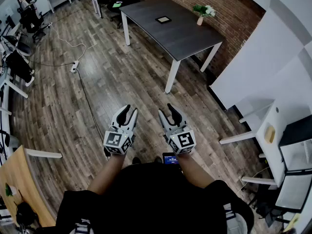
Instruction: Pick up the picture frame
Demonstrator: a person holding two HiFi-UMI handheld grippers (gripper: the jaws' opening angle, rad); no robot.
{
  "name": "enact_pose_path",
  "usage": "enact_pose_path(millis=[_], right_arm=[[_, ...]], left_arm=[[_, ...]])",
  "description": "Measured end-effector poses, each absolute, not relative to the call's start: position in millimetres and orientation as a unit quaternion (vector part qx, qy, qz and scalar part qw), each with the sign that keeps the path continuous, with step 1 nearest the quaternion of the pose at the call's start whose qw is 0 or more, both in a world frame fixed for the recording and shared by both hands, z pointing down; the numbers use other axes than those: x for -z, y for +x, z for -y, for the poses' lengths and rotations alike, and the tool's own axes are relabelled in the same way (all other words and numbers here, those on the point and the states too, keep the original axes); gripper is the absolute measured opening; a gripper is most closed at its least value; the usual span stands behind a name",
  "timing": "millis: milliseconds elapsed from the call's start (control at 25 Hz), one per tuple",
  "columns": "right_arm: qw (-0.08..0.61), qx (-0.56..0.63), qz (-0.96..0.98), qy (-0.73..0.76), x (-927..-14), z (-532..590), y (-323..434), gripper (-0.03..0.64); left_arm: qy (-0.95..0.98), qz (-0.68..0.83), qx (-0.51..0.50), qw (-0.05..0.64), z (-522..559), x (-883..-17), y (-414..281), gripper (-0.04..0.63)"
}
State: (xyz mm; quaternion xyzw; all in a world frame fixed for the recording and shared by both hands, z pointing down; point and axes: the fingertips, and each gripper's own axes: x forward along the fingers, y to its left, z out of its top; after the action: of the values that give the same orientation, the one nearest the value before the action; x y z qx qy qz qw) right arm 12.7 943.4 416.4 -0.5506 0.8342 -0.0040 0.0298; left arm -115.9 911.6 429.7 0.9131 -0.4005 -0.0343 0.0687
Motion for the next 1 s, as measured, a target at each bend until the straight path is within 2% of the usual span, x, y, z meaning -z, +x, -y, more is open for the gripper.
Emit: enact_pose_path(millis=[240,1000], right_arm=[[0.032,0.005,-0.838,-0.545,-417,-942,18,0.170],[0.071,0.031,-0.852,-0.519,-427,-952,82,0.172]], left_arm=[[0.904,0.421,0.036,0.055,-907,-425,-119,0.149],[0.896,0.440,0.029,0.063,-920,-435,-84,0.149]])
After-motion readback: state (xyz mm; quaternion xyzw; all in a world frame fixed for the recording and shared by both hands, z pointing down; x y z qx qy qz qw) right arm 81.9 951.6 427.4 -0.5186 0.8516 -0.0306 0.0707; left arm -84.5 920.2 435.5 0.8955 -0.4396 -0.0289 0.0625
